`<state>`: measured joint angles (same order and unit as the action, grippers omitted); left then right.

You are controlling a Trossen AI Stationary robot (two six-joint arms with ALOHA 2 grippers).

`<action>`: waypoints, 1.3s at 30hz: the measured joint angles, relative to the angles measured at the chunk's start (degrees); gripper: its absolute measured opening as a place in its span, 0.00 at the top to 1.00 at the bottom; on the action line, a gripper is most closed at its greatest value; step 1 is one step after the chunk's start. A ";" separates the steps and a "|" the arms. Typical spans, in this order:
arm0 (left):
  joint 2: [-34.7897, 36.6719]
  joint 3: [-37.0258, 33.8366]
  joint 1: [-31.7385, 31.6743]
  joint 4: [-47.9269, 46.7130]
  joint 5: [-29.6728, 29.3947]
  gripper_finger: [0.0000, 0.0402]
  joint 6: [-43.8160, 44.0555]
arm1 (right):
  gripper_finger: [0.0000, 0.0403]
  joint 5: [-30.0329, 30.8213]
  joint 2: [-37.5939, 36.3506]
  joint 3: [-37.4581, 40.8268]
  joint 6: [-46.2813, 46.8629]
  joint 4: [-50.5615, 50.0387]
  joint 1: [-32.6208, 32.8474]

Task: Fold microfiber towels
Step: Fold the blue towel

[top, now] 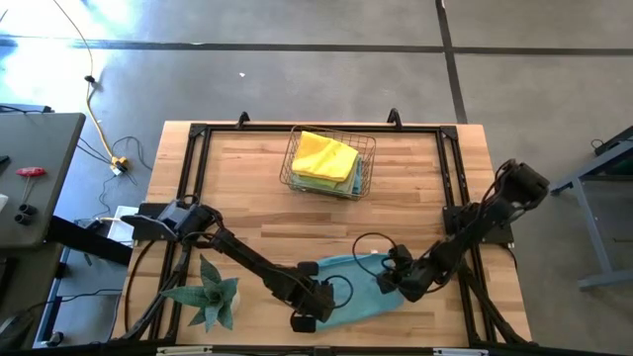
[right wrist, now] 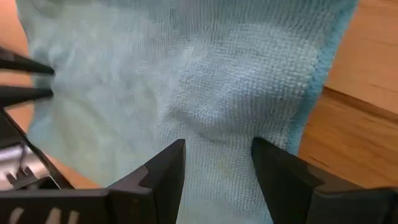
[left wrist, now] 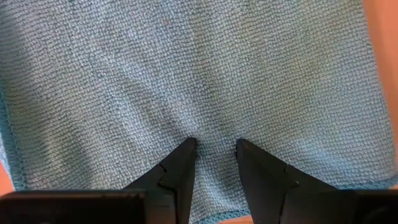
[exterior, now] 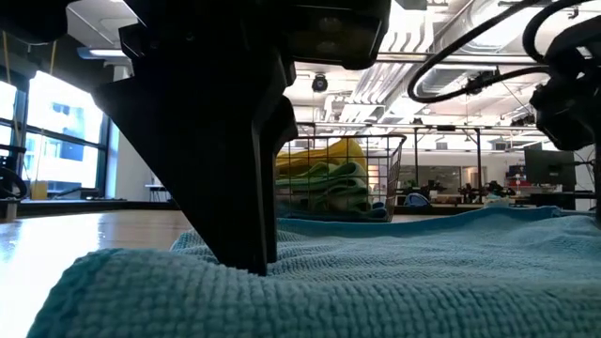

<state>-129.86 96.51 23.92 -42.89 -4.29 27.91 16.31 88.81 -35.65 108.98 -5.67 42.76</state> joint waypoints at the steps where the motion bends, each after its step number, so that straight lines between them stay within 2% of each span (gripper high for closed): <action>1: 0.00 -0.02 0.02 0.00 0.02 0.73 0.01 | 0.55 -0.56 -0.57 -0.16 -1.13 -0.57 -0.05; 5: 0.00 -0.04 0.04 0.04 0.06 0.73 0.04 | 0.55 -0.77 -4.50 -1.80 -3.39 -5.02 0.00; 8: 0.00 -0.06 0.04 0.13 0.17 0.72 0.18 | 0.55 -0.14 -6.21 -2.22 -1.75 -13.33 0.00; 11: 0.00 -0.08 0.04 0.24 0.19 0.73 0.24 | 0.55 -0.95 -6.11 -2.22 -0.46 -17.27 -0.04; 18: 0.00 -0.13 0.04 0.44 0.25 0.73 0.60 | 0.55 -0.24 -4.70 1.27 -1.00 -10.11 -0.82; 24: 0.00 -0.13 0.02 0.55 0.63 0.73 1.30 | 0.55 1.06 -2.94 6.49 -2.97 5.60 -0.75; 32: 0.00 -0.13 -0.24 0.68 0.65 0.73 1.94 | 0.56 1.48 -2.66 6.59 -9.82 8.15 -0.86; 39: 0.00 -0.13 -0.90 0.72 2.04 0.73 2.13 | 0.67 0.90 -2.58 6.59 -10.34 8.17 -0.97</action>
<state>-129.86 96.38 23.03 -42.17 -2.25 30.04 17.20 86.24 -29.06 98.64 2.50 41.80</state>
